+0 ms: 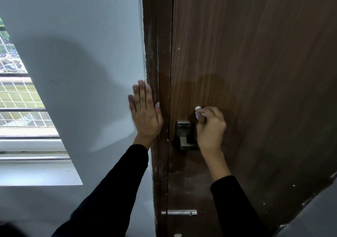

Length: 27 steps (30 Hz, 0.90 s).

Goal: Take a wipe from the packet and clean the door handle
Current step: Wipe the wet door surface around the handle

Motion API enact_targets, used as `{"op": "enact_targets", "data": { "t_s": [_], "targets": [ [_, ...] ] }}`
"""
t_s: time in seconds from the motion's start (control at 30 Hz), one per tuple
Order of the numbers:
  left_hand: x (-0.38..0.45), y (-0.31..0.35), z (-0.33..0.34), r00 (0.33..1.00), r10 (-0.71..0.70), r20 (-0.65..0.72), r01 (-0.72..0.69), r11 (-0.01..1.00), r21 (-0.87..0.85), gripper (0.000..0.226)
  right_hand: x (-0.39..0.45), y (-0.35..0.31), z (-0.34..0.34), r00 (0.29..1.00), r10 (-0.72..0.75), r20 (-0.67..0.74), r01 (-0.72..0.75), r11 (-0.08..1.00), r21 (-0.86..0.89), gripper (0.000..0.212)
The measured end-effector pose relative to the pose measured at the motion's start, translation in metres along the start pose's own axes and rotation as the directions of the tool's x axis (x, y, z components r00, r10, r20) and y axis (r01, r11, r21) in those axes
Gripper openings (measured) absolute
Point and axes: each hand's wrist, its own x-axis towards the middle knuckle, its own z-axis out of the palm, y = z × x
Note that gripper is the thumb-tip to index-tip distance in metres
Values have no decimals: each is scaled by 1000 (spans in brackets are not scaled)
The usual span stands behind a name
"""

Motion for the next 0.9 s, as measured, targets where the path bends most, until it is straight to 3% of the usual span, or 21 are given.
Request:
{"op": "enact_targets", "data": {
  "t_s": [0.1,0.23,0.4,0.5,0.67,0.8,0.9],
  "targets": [
    [0,0,0,1000,-5,1,5,1000,10,55,-7,-10,2,970,-19,242,14,1000,25,16],
    [-4,2,-3,1000,0,17,0,1000,-10,54,-11,-9,-8,944,-7,329,-24,995,92,25],
    [-8,10,-8,998,-50,35,51,998,-45,55,-38,-7,3,819,-12,574,92,990,-110,20],
    [-11,13,-13,995,-72,68,76,995,-62,55,-43,-4,1,809,-16,587,104,988,-117,19],
    [-18,14,-22,985,-94,143,104,993,-60,54,-51,0,-4,880,18,475,84,978,-191,22],
    [-24,18,-29,975,-122,184,146,981,-124,55,-64,-1,-2,884,-63,463,170,966,-193,26],
    [-31,22,-36,957,-165,237,208,963,-173,56,-67,11,-13,920,-74,384,155,971,-185,21]
  ]
}}
